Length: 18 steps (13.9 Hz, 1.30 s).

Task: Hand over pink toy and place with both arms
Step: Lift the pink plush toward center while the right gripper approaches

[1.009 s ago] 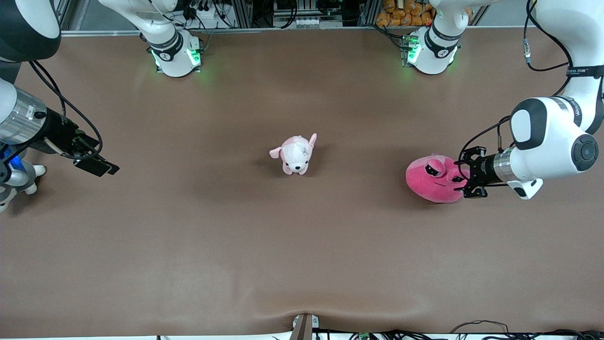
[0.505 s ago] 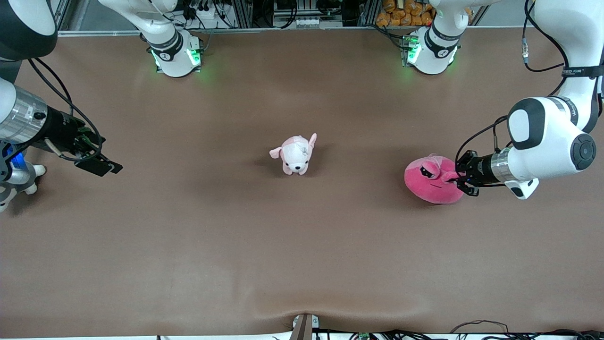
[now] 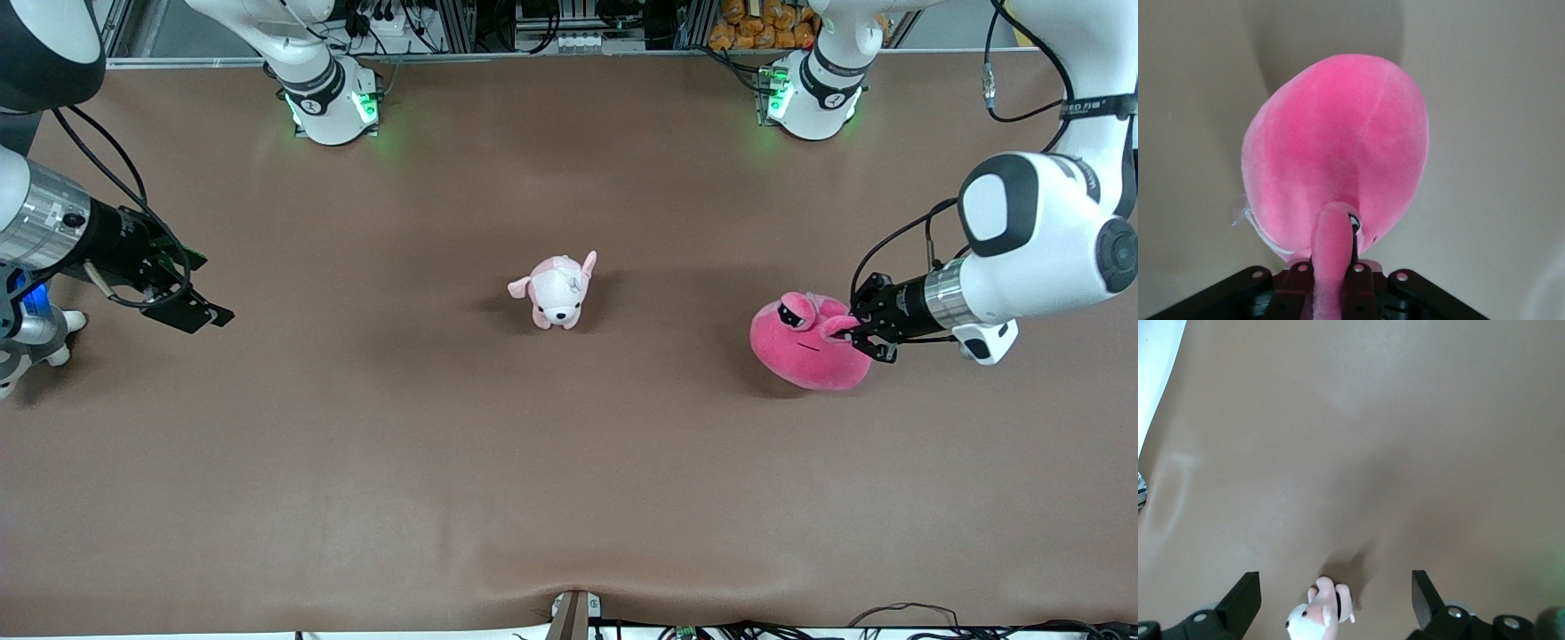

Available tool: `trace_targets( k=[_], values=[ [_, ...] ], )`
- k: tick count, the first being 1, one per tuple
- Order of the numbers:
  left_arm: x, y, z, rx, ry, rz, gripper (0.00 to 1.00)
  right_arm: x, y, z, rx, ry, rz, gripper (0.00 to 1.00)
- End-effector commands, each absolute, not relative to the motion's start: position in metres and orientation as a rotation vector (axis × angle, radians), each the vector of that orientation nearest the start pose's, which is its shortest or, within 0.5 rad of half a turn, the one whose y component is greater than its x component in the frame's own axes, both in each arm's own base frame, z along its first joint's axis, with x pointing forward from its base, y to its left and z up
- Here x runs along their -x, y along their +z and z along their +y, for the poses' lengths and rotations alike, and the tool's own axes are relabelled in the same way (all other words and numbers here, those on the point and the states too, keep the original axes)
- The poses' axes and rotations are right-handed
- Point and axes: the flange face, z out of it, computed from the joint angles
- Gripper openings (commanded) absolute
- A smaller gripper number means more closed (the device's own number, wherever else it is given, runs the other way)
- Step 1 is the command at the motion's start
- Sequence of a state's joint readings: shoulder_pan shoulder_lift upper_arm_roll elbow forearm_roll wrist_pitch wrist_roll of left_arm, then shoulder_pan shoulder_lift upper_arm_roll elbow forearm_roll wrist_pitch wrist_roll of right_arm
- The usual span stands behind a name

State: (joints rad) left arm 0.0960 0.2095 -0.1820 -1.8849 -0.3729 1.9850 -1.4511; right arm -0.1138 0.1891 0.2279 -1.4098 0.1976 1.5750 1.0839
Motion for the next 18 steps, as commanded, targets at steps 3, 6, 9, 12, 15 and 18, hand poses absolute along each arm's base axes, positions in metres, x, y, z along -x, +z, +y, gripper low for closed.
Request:
trace_targets(
  k=[3, 6, 9, 12, 15, 18],
  values=[
    [-0.603, 0.475, -0.137, 2.238, 0.675, -2.453, 0.00, -0.599, 0.603, 0.125, 2.350, 0.406, 1.611, 1.00],
    [-0.610, 0.510, -0.172, 2.173, 0.717, -2.558, 0.00, -0.592, 0.604, 0.178, 2.265, 0.434, 1.721, 1.00],
    [-0.610, 0.547, -0.228, 2.105, 0.844, -2.638, 0.00, -0.591, 0.604, 0.227, 2.083, 0.429, 1.887, 1.00],
    [-0.601, 0.573, -0.276, 1.989, 0.895, -2.726, 0.00, -0.592, 0.598, 0.284, 1.786, 0.446, 2.093, 1.00],
    [-0.584, 0.585, -0.321, 1.916, 0.931, -2.781, 0.00, -0.585, 0.585, 0.331, 1.692, 0.466, 2.136, 1.00],
    [-0.563, 0.584, -0.374, 1.879, 0.954, -2.812, 0.00, -0.584, 0.571, 0.352, 1.642, 0.495, 2.179, 1.00]
  ],
)
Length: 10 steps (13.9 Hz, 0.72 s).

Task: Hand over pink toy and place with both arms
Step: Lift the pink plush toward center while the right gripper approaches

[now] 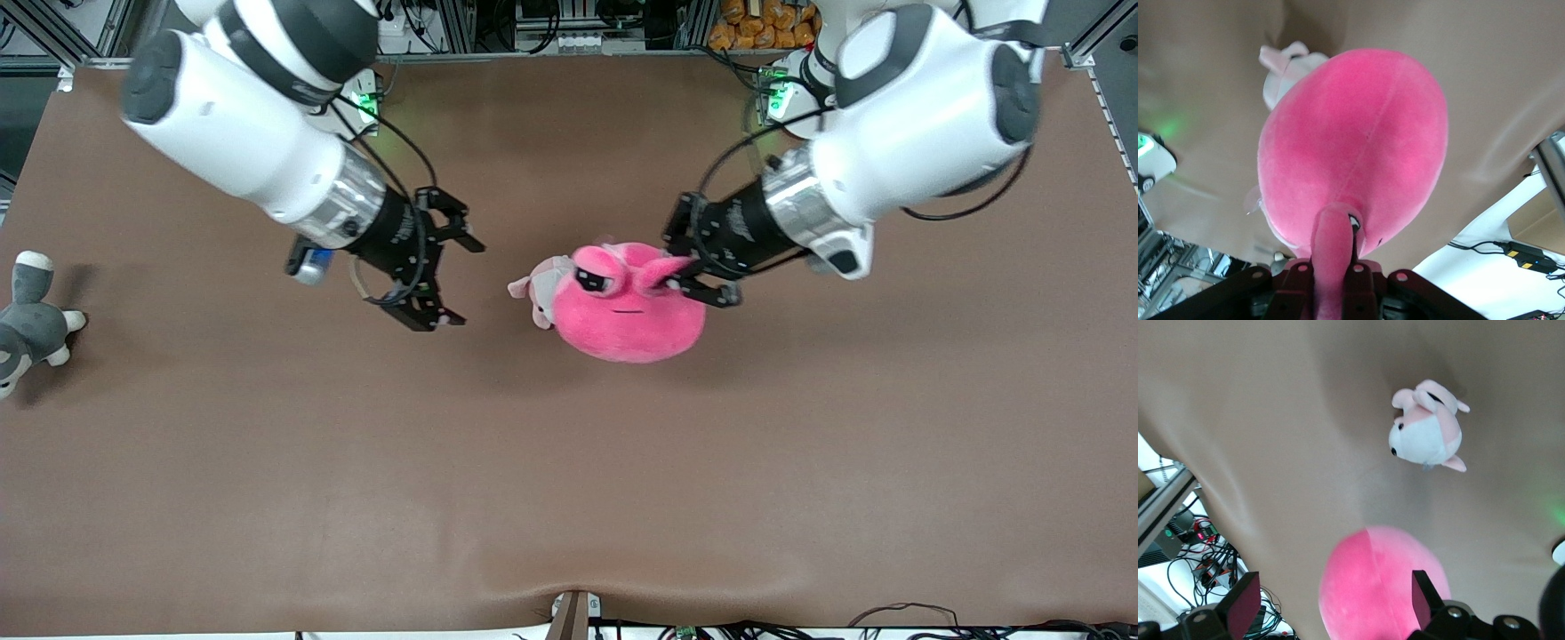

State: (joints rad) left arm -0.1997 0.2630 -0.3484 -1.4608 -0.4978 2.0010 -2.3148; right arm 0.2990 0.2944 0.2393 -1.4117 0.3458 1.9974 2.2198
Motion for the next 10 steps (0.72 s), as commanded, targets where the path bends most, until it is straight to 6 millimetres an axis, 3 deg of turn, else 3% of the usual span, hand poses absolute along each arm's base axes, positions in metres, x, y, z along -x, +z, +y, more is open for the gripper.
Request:
trace_targets(
  k=[1, 5, 9, 10],
  values=[
    [-0.560, 0.584, -0.380, -1.472, -0.753, 2.217, 0.00, -0.582, 0.573, 0.359, 1.622, 0.493, 2.170, 1.00],
    [-0.541, 0.587, -0.410, -1.500, -0.747, 2.186, 0.00, -0.582, 0.571, 0.365, 1.583, 0.511, 2.188, 1.00],
    [-0.540, 0.577, -0.420, -1.494, -0.754, 2.198, 0.00, -0.572, 0.566, 0.377, 1.619, 0.523, 2.190, 1.00],
    [-0.534, 0.576, -0.429, -1.505, -0.759, 2.194, 0.00, -0.572, 0.566, 0.378, 1.621, 0.520, 2.185, 0.85]
  ],
)
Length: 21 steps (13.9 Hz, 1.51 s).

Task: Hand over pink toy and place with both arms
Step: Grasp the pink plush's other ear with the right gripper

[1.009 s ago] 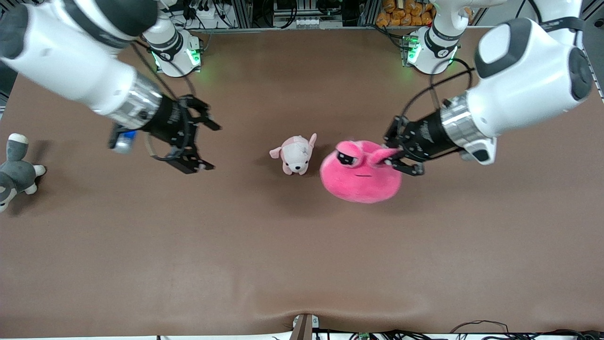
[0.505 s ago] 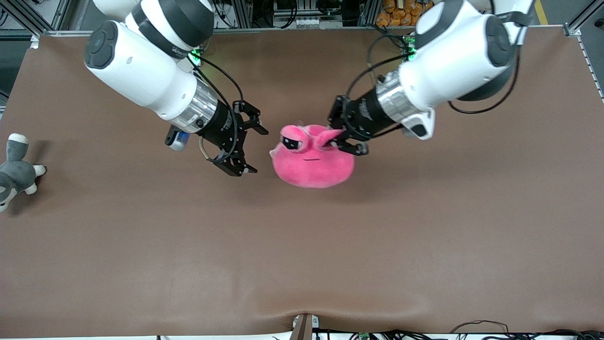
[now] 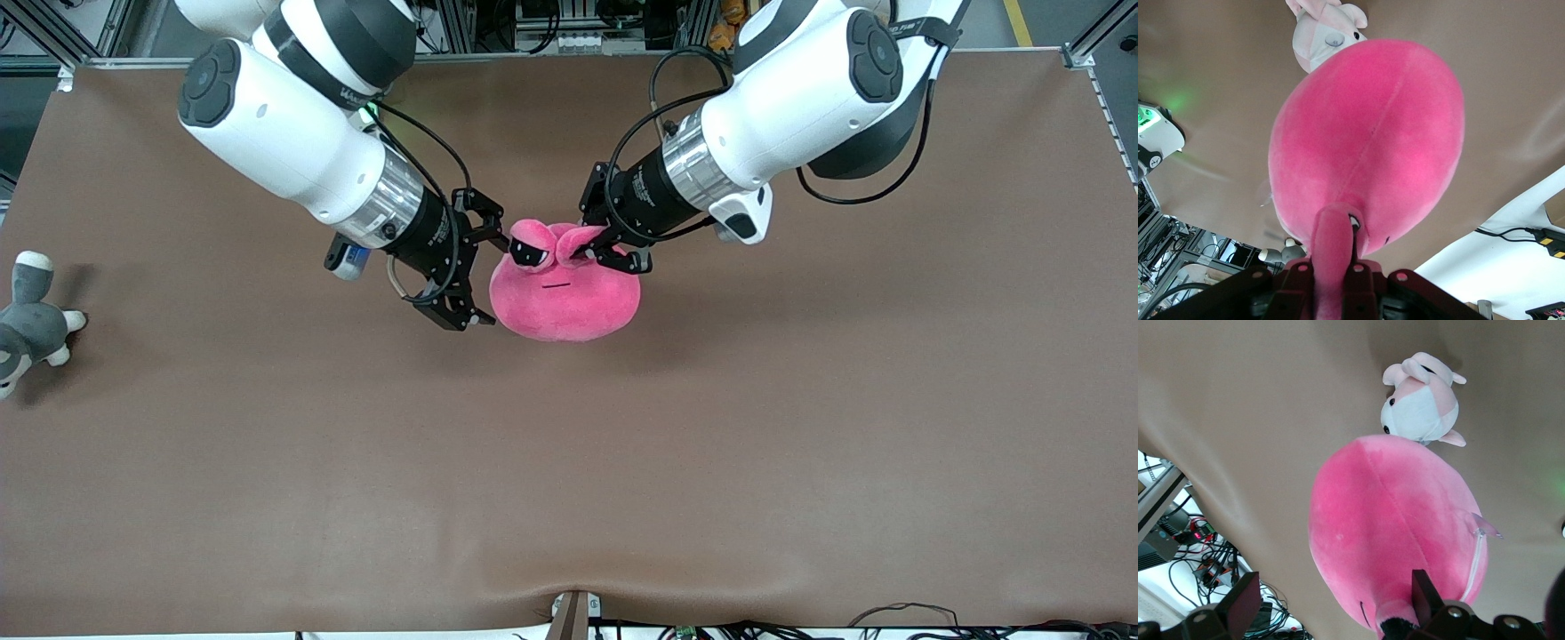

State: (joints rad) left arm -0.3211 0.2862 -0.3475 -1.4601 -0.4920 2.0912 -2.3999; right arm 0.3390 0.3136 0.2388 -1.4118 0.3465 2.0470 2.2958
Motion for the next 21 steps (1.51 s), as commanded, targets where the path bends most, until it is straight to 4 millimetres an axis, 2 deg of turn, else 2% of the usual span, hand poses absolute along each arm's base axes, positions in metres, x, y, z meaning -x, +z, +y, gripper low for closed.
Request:
trace_targets(
  k=[1, 2, 3, 4, 6, 10, 17, 19, 20, 21],
  values=[
    [-0.533, 0.574, -0.432, -1.502, -0.754, 2.200, 0.00, -0.573, 0.566, 0.379, 1.615, 0.525, 2.187, 0.82],
    [-0.531, 0.575, -0.436, -1.493, -0.749, 2.198, 0.00, -0.573, 0.565, 0.378, 1.600, 0.528, 2.205, 0.85],
    [-0.531, 0.573, -0.437, -1.487, -0.748, 2.205, 0.00, -0.573, 0.565, 0.378, 1.597, 0.529, 2.207, 0.98],
    [-0.532, 0.571, -0.437, -1.485, -0.749, 2.211, 0.00, -0.572, 0.565, 0.379, 1.602, 0.528, 2.206, 1.00],
    [-0.532, 0.570, -0.437, -1.485, -0.749, 2.212, 0.00, -0.569, 0.561, 0.382, 1.635, 0.522, 2.206, 1.00],
    [-0.529, 0.571, -0.442, -1.482, -0.750, 2.207, 0.00, -0.553, 0.546, 0.382, 1.905, 0.505, 2.162, 1.00],
    [-0.531, 0.570, -0.442, -1.476, -0.752, 2.212, 0.00, -0.544, 0.546, 0.383, 1.960, 0.555, 2.177, 1.00],
    [-0.532, 0.570, -0.441, -1.473, -0.752, 2.214, 0.00, -0.554, 0.553, 0.373, 1.854, 0.650, 2.206, 0.60],
    [-0.531, 0.571, -0.441, -1.471, -0.752, 2.214, 0.00, -0.557, 0.554, 0.369, 1.835, 0.661, 2.209, 0.31],
    [-0.531, 0.571, -0.441, -1.473, -0.751, 2.213, 0.00, -0.560, 0.556, 0.367, 1.819, 0.659, 2.206, 0.08]
  ],
)
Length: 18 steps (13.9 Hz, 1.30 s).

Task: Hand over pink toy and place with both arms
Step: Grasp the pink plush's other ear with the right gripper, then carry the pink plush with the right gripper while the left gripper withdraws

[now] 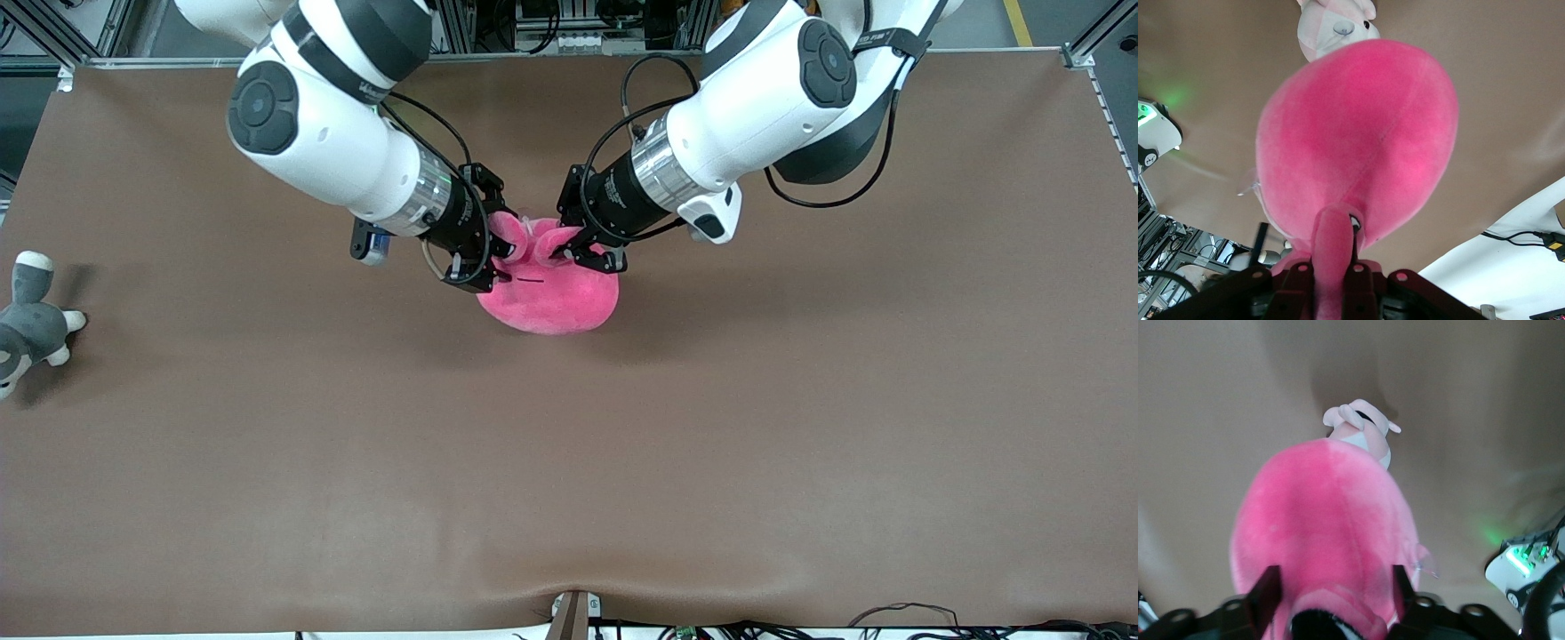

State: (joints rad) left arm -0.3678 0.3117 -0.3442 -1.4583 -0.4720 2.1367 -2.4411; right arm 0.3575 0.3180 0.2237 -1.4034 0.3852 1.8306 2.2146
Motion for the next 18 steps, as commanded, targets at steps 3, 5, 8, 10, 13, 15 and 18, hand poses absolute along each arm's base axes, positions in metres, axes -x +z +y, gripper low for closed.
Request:
trace_targets(
  k=[3, 5, 8, 10, 13, 15, 18],
  values=[
    [-0.533, 0.571, -0.439, -1.469, -0.750, 2.215, 0.00, -0.562, 0.557, 0.364, 1.816, 0.653, 2.199, 0.00],
    [-0.533, 0.571, -0.438, -1.469, -0.746, 2.216, 0.00, -0.570, 0.560, 0.352, 1.785, 0.647, 2.213, 0.00],
    [-0.534, 0.571, -0.437, -1.466, -0.747, 2.216, 0.05, -0.577, 0.562, 0.341, 1.756, 0.647, 2.228, 0.00],
    [-0.538, 0.574, -0.430, -1.471, -0.723, 2.214, 1.00, -0.579, 0.562, 0.335, 1.751, 0.638, 2.235, 0.00],
    [-0.533, 0.582, -0.423, -1.548, -0.588, 2.208, 1.00, -0.604, 0.563, 0.287, 1.675, 0.618, 2.274, 0.00],
    [-0.529, 0.584, -0.413, -1.653, -0.461, 2.222, 1.00, -0.613, 0.565, 0.265, 1.648, 0.596, 2.284, 0.00],
    [-0.526, 0.605, -0.362, -2.004, -0.279, 2.076, 1.00, -0.646, 0.555, 0.170, 1.603, 0.558, 2.285, 0.00]
  ],
)
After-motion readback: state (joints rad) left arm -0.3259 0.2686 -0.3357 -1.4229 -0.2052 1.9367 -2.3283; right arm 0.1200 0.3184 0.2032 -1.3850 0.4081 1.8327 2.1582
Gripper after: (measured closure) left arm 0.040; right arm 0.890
